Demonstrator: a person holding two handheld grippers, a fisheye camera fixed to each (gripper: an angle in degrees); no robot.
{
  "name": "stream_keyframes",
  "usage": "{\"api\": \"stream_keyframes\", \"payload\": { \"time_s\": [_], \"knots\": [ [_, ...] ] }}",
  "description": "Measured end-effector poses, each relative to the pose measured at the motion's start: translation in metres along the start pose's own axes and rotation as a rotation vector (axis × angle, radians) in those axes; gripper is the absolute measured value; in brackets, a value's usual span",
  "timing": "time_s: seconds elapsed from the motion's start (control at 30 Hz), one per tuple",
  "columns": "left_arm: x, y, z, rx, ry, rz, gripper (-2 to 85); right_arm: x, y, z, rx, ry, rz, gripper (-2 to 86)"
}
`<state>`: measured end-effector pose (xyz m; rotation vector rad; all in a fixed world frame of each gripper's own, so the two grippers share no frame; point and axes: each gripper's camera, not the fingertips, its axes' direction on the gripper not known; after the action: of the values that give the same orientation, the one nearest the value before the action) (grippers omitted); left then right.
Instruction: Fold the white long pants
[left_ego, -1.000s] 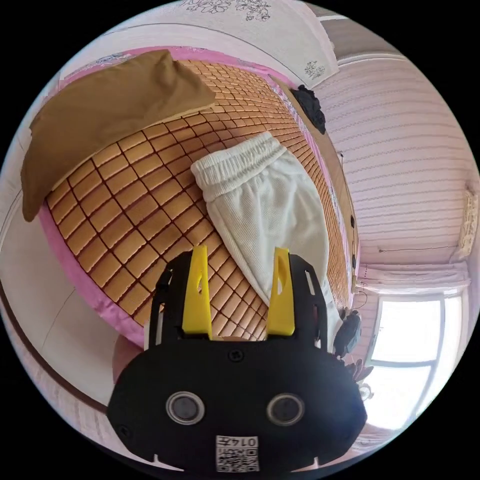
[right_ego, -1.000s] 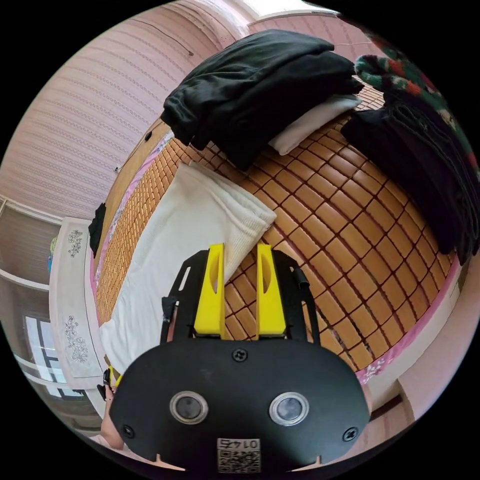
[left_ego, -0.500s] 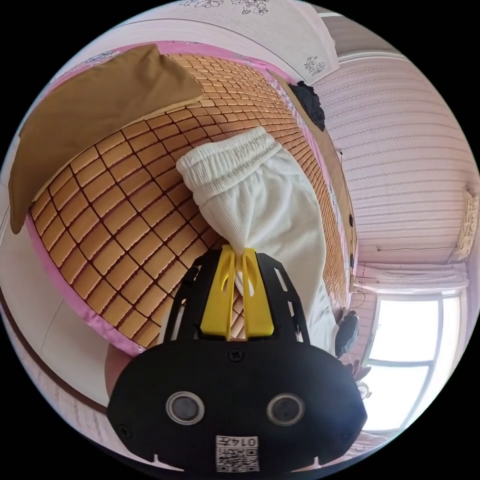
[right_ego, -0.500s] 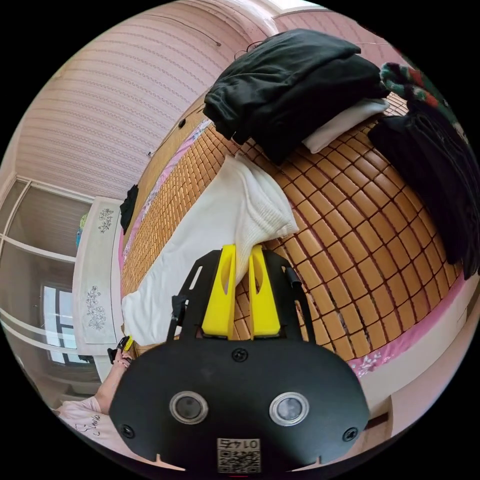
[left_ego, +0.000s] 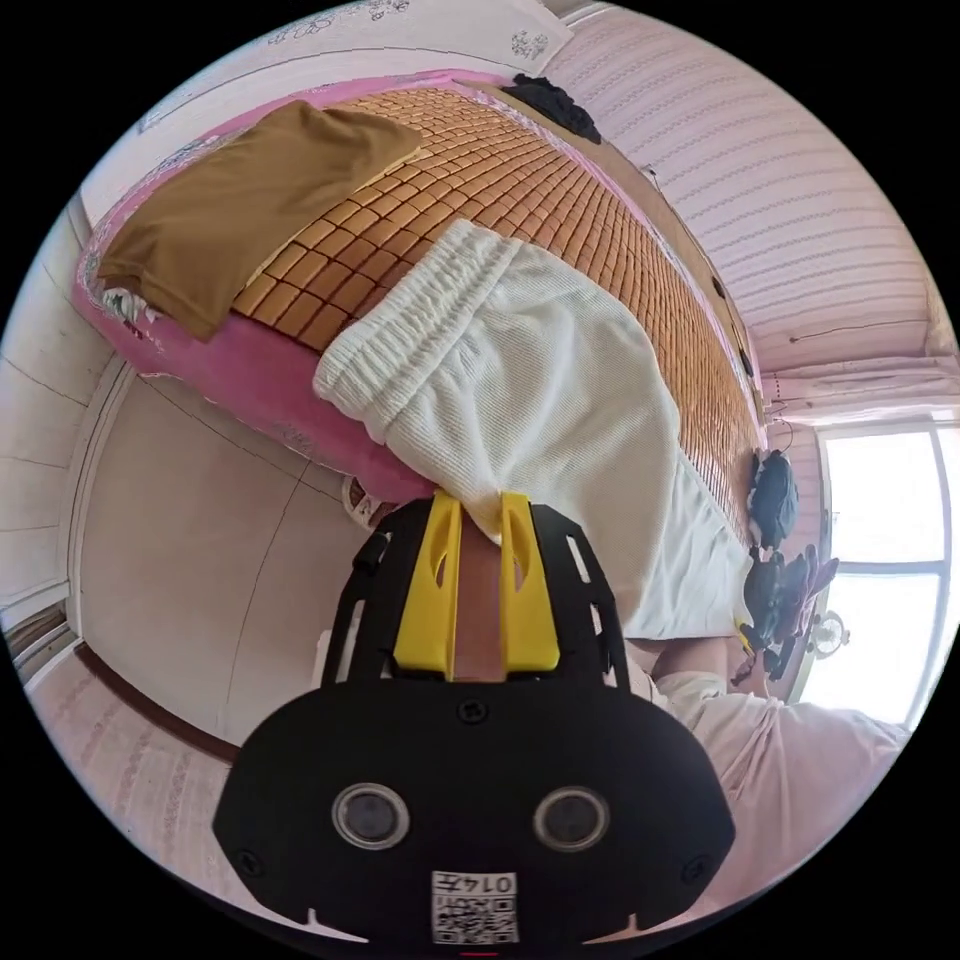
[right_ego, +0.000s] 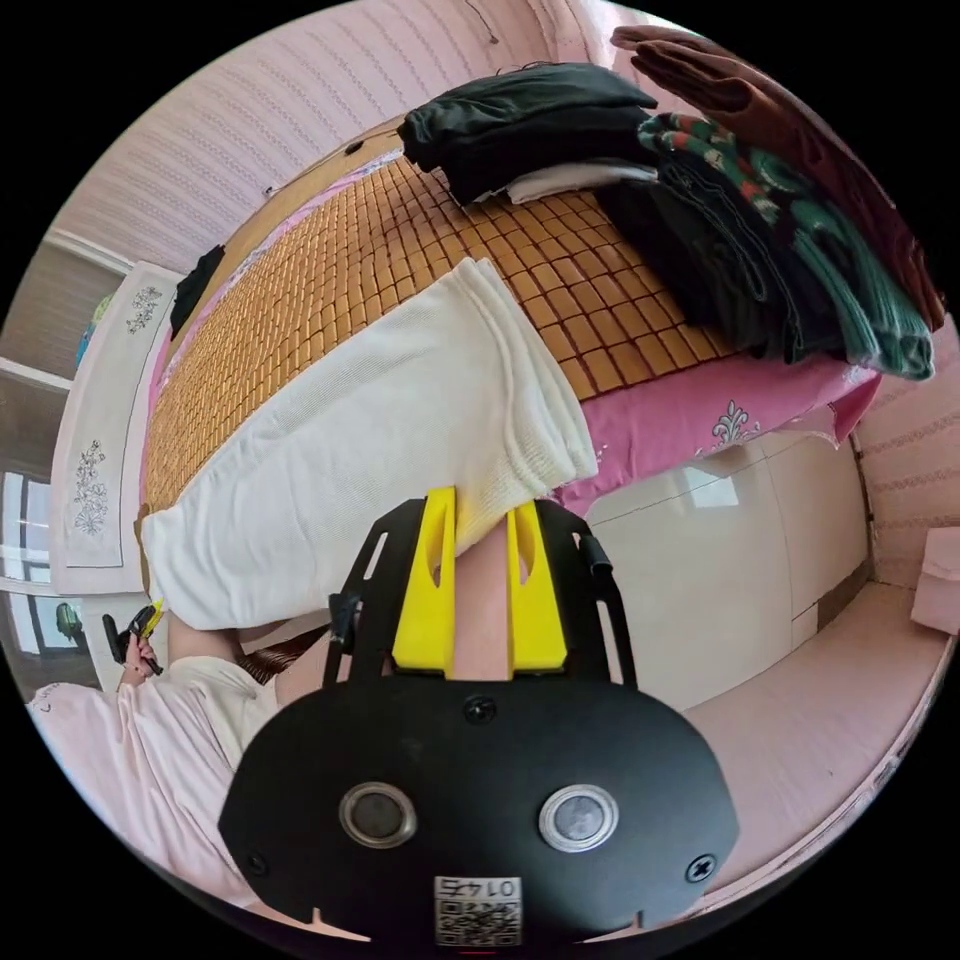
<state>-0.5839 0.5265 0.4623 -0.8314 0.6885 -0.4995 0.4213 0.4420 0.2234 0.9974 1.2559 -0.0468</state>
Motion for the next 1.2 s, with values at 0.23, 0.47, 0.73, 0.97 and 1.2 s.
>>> {"api": "stream_keyframes", "payload": {
  "time_s": [0.23,0.47,0.73,0.97,1.2],
  "knots": [
    [0.107,0.017,-0.034,-0.013,-0.389,0.394,6.3,-0.093,-0.027,-0.066,0.191,0.348,-0.254,6.9],
    [0.31,0.0,0.048,-0.065,-0.394,0.95,6.9,-0.322,-0.077,-0.005,0.015,0.263,-0.975,8.9],
    [0.447,-0.025,0.228,-0.31,-0.53,1.186,8.0,-0.419,-0.086,0.067,-0.226,0.424,-1.115,7.4],
    [0.468,-0.027,0.267,-0.359,-0.495,1.061,0.1,-0.413,-0.068,0.01,-0.095,0.368,-1.086,-0.3],
    [0.505,-0.028,0.193,-0.127,-0.377,1.019,-1.0,-0.41,-0.09,-0.052,-0.01,0.321,-0.989,0.6]
  ]
}}
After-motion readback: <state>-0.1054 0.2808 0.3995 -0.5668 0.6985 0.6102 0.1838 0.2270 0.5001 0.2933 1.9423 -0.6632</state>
